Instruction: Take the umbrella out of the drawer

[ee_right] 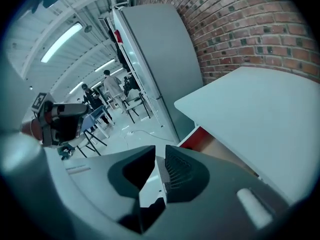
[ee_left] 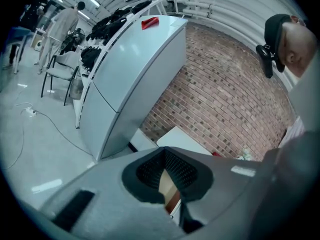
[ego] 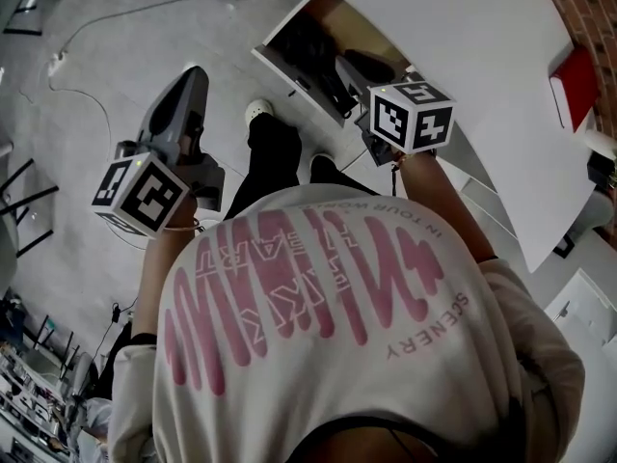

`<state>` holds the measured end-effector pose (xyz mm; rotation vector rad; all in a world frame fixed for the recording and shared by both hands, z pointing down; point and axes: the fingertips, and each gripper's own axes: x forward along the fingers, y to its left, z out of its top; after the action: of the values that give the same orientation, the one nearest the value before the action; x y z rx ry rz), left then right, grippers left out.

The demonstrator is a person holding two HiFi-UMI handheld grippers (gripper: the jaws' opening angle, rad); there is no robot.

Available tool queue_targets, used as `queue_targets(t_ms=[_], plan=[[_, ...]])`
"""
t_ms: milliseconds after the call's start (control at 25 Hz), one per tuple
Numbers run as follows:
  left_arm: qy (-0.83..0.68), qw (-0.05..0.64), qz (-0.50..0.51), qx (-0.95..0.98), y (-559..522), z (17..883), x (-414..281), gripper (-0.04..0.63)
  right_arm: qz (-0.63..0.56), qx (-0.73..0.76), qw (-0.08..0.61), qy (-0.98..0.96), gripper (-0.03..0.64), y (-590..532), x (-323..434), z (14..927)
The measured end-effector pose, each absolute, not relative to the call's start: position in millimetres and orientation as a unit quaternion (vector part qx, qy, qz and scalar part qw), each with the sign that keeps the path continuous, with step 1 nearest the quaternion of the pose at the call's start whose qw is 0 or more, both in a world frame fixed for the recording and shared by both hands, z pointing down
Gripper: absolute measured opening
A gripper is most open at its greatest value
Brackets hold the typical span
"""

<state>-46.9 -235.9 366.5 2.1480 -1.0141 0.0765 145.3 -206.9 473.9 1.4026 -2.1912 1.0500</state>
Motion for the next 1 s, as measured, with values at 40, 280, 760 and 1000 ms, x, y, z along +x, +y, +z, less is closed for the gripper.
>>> queue_targets(t_ms=[40, 280, 760, 1000], plan=[[-0.395, 0.377, 0.032, 0.838, -240.1, 370.8, -47.4, 0.003, 0.364, 0.499, 0.177, -0.766, 0.06, -207.7, 146.9, 481.0], [-0.403, 0.392, 0.043, 0.826, -264.1, 400.0, -58.7, 0.003, 0.387, 0.521, 0.222, -0.728, 0.094, -207.6, 157.7, 540.9], [-0.408, 0.424, 0.068, 0.805, -269.6, 441.1, -82.6, 0.003, 0.442, 0.515, 0.3, -0.67, 0.23, -199.9, 152.5, 636.3], [-0.415, 0.431, 0.077, 0.797, -274.7, 449.5, -98.0, 0.003, 0.451, 0.498, 0.352, -0.652, 0.248, -197.0, 151.9, 667.3]])
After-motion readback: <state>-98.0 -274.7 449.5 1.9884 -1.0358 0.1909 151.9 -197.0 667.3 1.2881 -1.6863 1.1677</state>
